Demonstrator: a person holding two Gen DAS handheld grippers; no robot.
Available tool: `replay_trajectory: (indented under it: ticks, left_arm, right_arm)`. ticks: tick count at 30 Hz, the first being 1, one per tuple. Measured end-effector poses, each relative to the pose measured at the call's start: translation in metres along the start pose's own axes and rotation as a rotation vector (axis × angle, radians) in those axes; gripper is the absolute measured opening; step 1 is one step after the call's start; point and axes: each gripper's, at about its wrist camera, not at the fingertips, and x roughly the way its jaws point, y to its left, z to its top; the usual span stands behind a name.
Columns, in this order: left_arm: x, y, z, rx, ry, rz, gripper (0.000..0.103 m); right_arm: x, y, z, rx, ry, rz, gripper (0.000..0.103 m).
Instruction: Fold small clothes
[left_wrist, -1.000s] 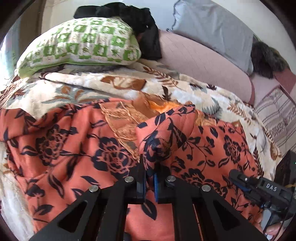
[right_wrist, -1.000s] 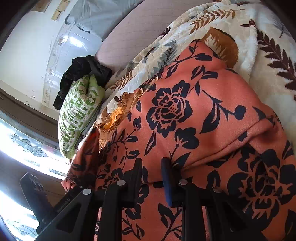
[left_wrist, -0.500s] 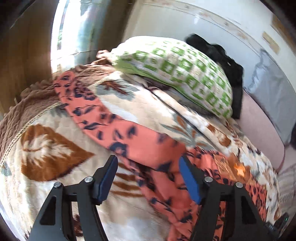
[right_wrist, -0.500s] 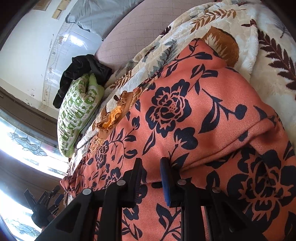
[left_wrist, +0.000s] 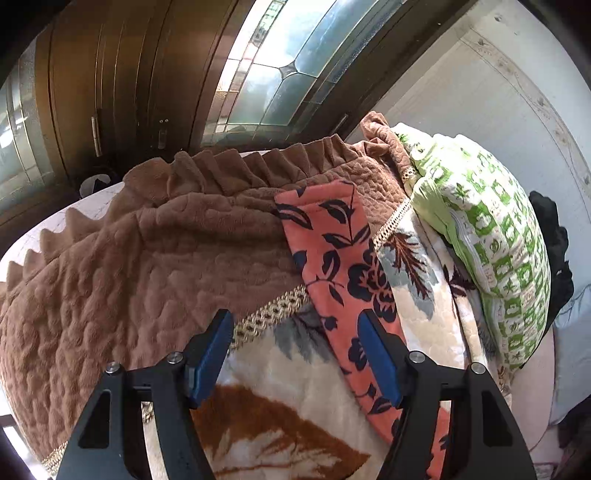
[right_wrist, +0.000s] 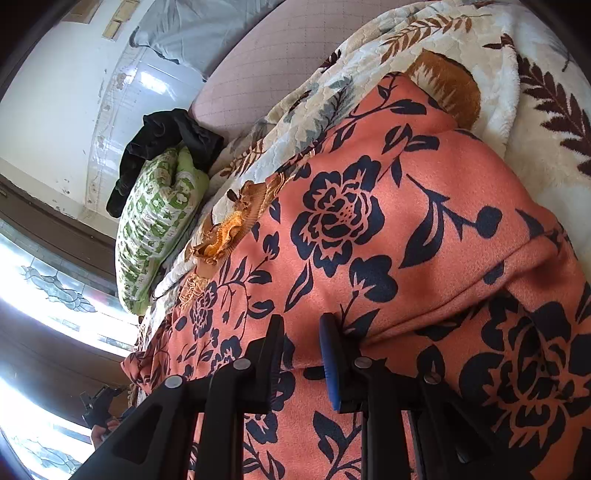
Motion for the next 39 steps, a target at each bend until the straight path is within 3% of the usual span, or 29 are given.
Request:
replay_trajectory:
  ticks: [5, 10, 11, 13, 15, 17, 19, 24, 28, 33, 39]
  left_arm:
    - [0.026, 0.004, 0.033, -0.036, 0.003, 0.049, 0.070]
    - [0.042, 0.004, 0.045, -0.068, -0.024, 0.023, 0.063]
    - [0.044, 0.001, 0.046, -0.064, -0.031, 0.010, 0.059]
    - [0.052, -0.005, 0.050, -0.052, -0.002, -0.017, 0.032]
    - [0.057, -0.015, 0.049, -0.026, 0.021, -0.033, 0.018]
    - [0.058, -0.028, 0.045, 0.043, 0.006, -0.006, 0.016]
    - [0.058, -0.035, 0.042, 0.081, -0.006, 0.029, 0.005]
    - [0.034, -0.044, 0.042, 0.068, -0.054, 0.005, 0.003]
    - [-0.003, -0.063, 0.048, 0.067, -0.084, -0.084, 0.003]
    - [-0.047, -0.100, 0.042, 0.158, -0.079, -0.145, 0.003]
    - [-0.105, -0.135, 0.034, 0.232, -0.180, -0.161, 0.002]
  right_arm:
    - [0.001, 0.001, 0.000, -0.015, -0.005, -0.009, 0.024]
    - [0.003, 0.004, -0.002, -0.037, -0.014, -0.019, 0.024]
    - [0.004, 0.005, -0.002, -0.043, -0.015, -0.024, 0.024]
    - [0.004, 0.006, -0.002, -0.053, -0.018, -0.029, 0.024]
    - [0.004, 0.007, -0.002, -0.057, -0.019, -0.029, 0.024]
    - [0.005, 0.007, -0.002, -0.057, -0.020, -0.029, 0.024]
    - [0.005, 0.008, -0.003, -0.063, -0.021, -0.033, 0.024]
    - [0.006, 0.010, -0.002, -0.077, -0.023, -0.041, 0.024]
    - [0.005, 0.009, -0.002, -0.065, -0.019, -0.034, 0.024]
    - [0.005, 0.007, -0.001, -0.053, -0.014, -0.029, 0.024]
    - [0.003, 0.005, -0.002, -0.041, -0.015, -0.026, 0.024]
